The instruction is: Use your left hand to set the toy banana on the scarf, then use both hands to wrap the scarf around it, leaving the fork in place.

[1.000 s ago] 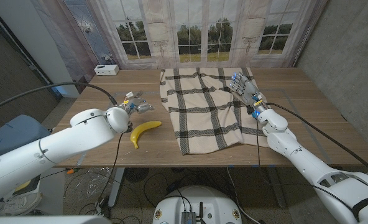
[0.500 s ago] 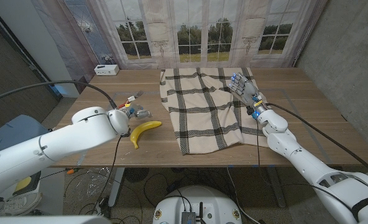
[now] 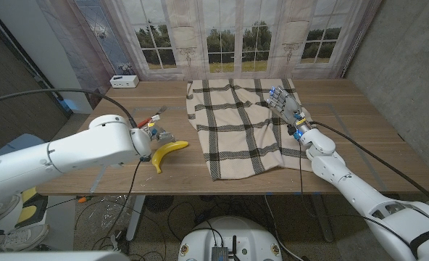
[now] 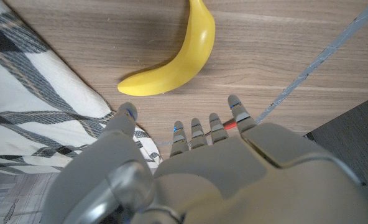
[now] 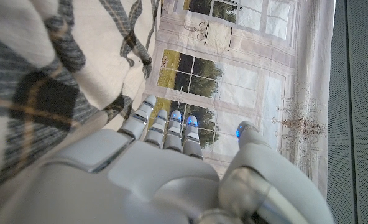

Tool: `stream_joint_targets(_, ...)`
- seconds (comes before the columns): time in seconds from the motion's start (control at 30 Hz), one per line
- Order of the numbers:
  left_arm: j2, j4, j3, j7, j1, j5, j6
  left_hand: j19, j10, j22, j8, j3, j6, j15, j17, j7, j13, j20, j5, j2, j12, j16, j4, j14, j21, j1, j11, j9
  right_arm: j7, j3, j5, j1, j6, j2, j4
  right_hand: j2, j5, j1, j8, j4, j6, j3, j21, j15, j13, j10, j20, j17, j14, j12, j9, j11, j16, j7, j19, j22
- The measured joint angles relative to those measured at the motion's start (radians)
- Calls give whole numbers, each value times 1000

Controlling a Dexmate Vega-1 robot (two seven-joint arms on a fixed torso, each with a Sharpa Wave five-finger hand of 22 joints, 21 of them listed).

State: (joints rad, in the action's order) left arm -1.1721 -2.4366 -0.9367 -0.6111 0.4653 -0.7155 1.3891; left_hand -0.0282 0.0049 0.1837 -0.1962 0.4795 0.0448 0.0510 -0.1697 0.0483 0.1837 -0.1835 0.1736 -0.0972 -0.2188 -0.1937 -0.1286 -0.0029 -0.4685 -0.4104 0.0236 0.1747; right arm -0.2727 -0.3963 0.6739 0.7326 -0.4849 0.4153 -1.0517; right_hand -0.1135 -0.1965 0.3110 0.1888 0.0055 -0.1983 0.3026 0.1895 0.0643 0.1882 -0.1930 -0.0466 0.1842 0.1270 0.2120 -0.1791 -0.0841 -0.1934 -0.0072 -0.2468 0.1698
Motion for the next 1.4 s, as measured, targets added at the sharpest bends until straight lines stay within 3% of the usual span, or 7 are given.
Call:
stream_joint_targets(0.3, 4, 62, -274, -251, -256, -285, 4, 22, 13, 0, 0, 2, 5, -10, 0, 5, 0, -11, 0, -5, 0, 0, -10, 25, 0, -21, 2, 0, 12, 5, 5, 16, 7, 6, -16, -5, 0, -5, 0, 0, -5, 0, 0, 0, 0, 0, 0, 0, 0, 0, 0, 0, 0, 5, 0, 0)
stream_joint_targets(0.4, 5, 64, -283, -315, -265, -351, 4, 37, 24, 0, 0, 7, 11, -11, 0, 0, 0, -14, 0, -14, 0, 0, -16, 38, 0, -36, 6, 0, 15, 5, 5, 20, 10, 8, -19, -5, 0, -5, 0, 0, -5, 0, 0, 0, 0, 0, 0, 0, 0, -5, 0, 0, 0, 5, 0, 0)
stream_joint_targets(0.43, 18, 88, -379, -350, -349, -388, 4, 43, 30, 0, 0, 10, 13, -11, 0, -2, 0, -15, 0, -16, 0, 0, -18, 45, 0, -42, 7, 0, 16, 6, 6, 22, 11, 8, -21, -5, 0, -5, 0, 0, -5, 0, 0, 0, 0, 0, 0, 0, 0, -5, 0, 0, 0, 5, 0, 0)
stream_joint_targets(0.57, 38, 120, -482, -408, -436, -451, 4, 68, 47, 0, 0, 14, 23, -15, 0, -2, 0, -15, 0, -20, -8, -7, -22, 70, -7, -58, 7, 0, 20, 7, 6, 25, 13, 10, -25, -5, 0, -5, 0, 0, -6, 0, 0, 0, 0, -5, 0, 0, 0, -5, 0, -5, 0, 5, 0, 0)
stream_joint_targets(0.77, 65, 164, -575, -461, -511, -513, 5, 85, 66, 0, 0, 20, 29, -20, 0, -7, 5, -14, 0, -29, -8, -7, -28, 86, -7, -79, 5, 0, 26, 8, 6, 28, 17, 13, -29, -5, 0, -5, 0, 0, -11, 0, 0, 0, 0, -11, 0, 0, 0, -5, 0, 0, 0, 0, 0, 0)
stream_joint_targets(1.1, 82, 193, -612, -492, -538, -550, 6, 119, 115, 0, 0, 30, 51, -32, -5, -15, 5, -13, 0, -52, -20, -15, -30, 147, -12, -102, 3, 5, 31, 8, 6, 29, 21, 13, -31, -5, 4, -5, 0, 0, -11, 0, 0, 4, 0, -11, 0, 0, 4, -5, 0, 0, 0, 0, 0, 0)
stream_joint_targets(1.4, 152, 303, -693, -499, -595, -571, 6, 144, 215, 0, -1, 50, 91, -58, -9, -23, 8, 1, 0, -68, -46, -30, -19, 227, -12, -123, 6, 5, 47, 4, -2, 26, 31, 12, -28, -5, 4, -5, 0, 0, -14, 0, 0, 5, 0, -11, 0, 0, 5, -5, 0, 0, 0, 4, 0, 0)
